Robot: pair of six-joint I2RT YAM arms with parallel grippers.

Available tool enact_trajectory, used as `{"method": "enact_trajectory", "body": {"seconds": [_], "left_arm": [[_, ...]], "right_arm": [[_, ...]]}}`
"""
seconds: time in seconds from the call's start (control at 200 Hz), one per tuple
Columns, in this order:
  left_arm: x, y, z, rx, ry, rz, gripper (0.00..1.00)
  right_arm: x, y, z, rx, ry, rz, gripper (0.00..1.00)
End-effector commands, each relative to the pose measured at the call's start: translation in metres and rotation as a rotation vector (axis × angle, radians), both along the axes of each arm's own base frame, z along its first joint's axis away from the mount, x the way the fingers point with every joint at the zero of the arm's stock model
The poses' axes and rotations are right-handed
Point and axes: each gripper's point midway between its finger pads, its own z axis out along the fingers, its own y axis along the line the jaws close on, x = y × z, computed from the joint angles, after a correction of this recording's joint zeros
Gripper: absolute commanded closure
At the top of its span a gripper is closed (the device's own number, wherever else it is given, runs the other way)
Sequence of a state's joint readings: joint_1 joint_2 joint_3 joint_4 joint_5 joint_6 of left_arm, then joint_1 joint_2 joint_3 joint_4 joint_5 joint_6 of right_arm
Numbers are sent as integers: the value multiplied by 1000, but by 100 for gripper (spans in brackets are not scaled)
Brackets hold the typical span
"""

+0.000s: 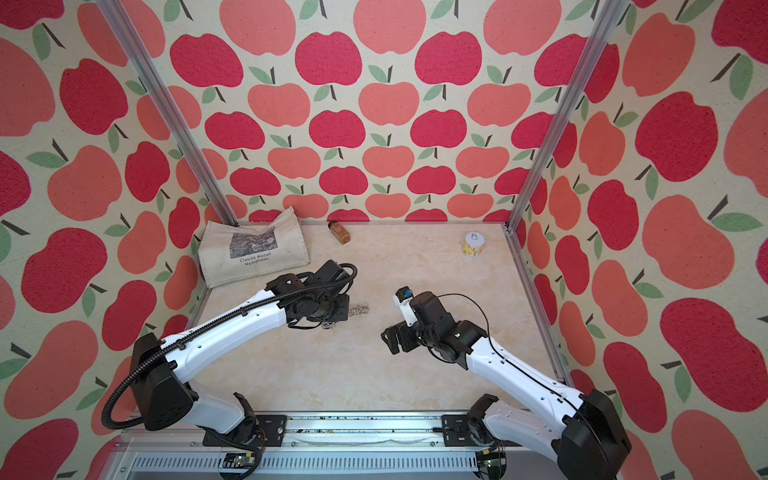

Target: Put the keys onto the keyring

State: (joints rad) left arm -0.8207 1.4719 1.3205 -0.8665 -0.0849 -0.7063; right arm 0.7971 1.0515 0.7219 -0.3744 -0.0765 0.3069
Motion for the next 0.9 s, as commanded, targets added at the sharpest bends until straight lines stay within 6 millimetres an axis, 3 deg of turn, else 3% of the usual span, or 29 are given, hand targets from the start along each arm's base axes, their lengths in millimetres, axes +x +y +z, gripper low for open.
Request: {"method": "enact_trajectory", "body": {"seconds": [0.0, 0.26, 0.415, 0.695, 0.896], "left_arm": [[8, -11, 38, -136, -43, 31, 100], [19, -20, 78, -293, -28, 116, 100], [29, -24, 101, -396, -15, 145, 100], [37, -35, 126, -553, 14, 139, 100], [37, -38, 135, -600, 17, 130, 100]], "right_arm": [[11, 8, 46, 61, -135, 37, 1], [14, 31, 121, 207, -347, 167, 14], [15, 40, 149, 288, -488, 206, 25], [30, 51, 174, 294, -686, 217, 43], [27, 70, 175, 256, -742, 280, 50]]}}
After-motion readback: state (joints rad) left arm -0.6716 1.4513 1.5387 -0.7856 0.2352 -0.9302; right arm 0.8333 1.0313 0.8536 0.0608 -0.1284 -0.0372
